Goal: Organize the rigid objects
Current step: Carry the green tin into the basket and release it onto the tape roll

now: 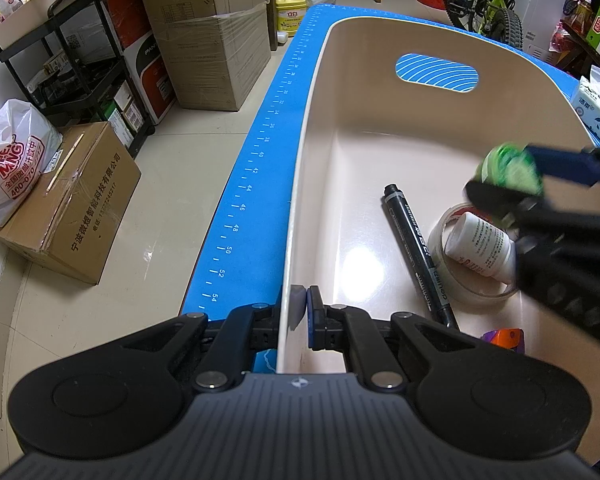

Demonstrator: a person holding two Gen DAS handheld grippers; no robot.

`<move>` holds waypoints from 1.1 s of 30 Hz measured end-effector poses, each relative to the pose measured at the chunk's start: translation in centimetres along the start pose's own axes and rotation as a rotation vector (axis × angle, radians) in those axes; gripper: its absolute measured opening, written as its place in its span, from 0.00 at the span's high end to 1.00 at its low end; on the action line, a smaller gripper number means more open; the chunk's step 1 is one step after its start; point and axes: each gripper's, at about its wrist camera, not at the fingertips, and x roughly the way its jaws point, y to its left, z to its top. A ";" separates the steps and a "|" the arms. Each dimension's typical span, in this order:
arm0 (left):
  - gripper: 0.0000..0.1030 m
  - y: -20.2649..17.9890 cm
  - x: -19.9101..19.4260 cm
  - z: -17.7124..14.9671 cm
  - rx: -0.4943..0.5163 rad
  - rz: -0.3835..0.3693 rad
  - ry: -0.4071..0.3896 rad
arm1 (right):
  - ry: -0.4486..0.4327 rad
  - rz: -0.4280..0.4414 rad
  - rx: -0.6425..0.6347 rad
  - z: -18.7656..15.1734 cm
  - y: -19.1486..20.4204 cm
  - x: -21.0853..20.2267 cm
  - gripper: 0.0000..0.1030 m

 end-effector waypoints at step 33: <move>0.91 0.1 -0.2 0.2 0.000 0.000 0.001 | -0.164 -0.032 0.187 -1.5 -5.8 -5.8 0.31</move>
